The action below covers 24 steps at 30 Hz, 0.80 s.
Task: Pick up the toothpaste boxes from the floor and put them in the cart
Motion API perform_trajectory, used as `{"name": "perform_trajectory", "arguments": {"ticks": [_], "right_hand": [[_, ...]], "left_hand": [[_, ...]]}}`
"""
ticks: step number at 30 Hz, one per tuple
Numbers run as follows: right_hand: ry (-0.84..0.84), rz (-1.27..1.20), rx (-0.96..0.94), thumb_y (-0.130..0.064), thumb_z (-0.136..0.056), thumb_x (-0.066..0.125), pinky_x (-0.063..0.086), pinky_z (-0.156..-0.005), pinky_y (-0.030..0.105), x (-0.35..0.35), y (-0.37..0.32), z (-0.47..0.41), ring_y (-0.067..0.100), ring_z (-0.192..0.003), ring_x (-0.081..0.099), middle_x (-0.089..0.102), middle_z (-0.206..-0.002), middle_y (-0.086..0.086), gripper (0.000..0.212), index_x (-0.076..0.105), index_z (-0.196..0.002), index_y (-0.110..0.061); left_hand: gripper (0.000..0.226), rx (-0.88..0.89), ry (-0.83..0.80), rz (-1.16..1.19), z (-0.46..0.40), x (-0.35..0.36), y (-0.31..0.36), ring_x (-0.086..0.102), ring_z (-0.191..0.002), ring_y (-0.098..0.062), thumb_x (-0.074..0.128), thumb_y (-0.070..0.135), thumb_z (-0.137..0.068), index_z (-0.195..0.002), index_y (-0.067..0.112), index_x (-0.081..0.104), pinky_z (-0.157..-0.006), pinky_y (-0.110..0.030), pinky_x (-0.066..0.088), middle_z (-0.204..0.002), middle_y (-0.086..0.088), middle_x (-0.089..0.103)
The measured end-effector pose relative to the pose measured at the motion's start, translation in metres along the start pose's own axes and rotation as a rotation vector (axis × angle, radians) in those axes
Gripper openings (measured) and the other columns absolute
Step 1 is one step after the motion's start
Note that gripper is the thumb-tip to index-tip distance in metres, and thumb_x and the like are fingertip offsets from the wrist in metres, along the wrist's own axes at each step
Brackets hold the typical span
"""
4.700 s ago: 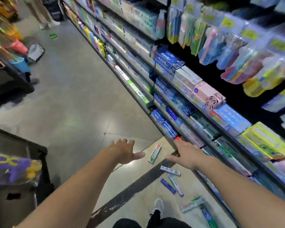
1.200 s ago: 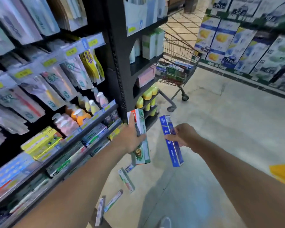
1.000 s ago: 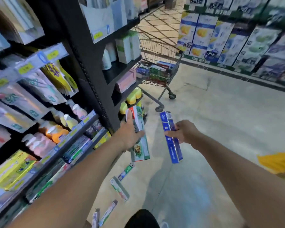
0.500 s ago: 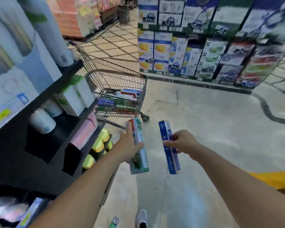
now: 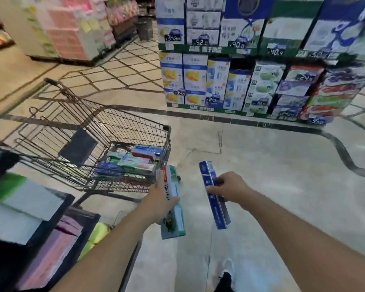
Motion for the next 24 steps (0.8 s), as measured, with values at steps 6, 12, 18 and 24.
{"name": "perform_trajectory", "arguments": {"ticks": [6,12,18,24], "right_hand": [[-0.101,0.141,-0.057,-0.038,-0.08,0.077,0.061,-0.076,0.037,-0.052,-0.042,-0.098,0.021,-0.081,0.07,0.072,-0.091,0.008,0.038,0.069,-0.1,-0.006],[-0.185,0.228,-0.115,-0.041,-0.08,0.077,0.061,-0.078,0.038,-0.039,-0.105,-0.192,0.022,-0.083,0.069,0.072,-0.095,0.01,0.042,0.068,-0.102,-0.006],[-0.286,0.313,-0.159,-0.037,-0.081,0.076,0.06,-0.081,0.041,0.008,-0.172,-0.282,0.021,-0.082,0.07,0.072,-0.092,0.009,0.036,0.07,-0.1,-0.008],[-0.395,0.372,-0.182,-0.037,-0.079,0.077,0.059,-0.079,0.048,0.051,-0.238,-0.352,0.028,-0.081,0.071,0.073,-0.089,0.016,0.039,0.071,-0.094,-0.002]], "left_hand": [[0.104,-0.071,0.056,-0.026,-0.071,-0.037,0.043,0.058,-0.113,-0.037,0.057,0.051,-0.092,-0.141,0.046,-0.035,-0.073,-0.047,0.061,-0.163,-0.007,-0.004],[0.104,-0.184,0.075,0.056,-0.137,-0.078,0.038,0.066,-0.1,-0.036,0.055,0.055,-0.091,-0.14,0.045,-0.036,-0.078,-0.047,0.059,-0.163,-0.011,-0.003],[0.103,-0.234,0.105,0.123,-0.214,-0.129,0.003,0.059,-0.111,-0.041,0.054,0.057,-0.091,-0.144,0.04,-0.033,-0.084,-0.047,0.056,-0.161,-0.014,0.01],[0.104,-0.284,0.118,0.193,-0.266,-0.192,-0.034,0.056,-0.116,-0.034,0.054,0.053,-0.094,-0.143,0.037,-0.036,-0.082,-0.037,0.051,-0.162,-0.017,0.002]]}}
Point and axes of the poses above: each hand's wrist, its own z-axis away from the middle knuckle, its own x-axis out of the palm, y = z × x, the point moved 2 cm from there along -z, towards the middle knuckle
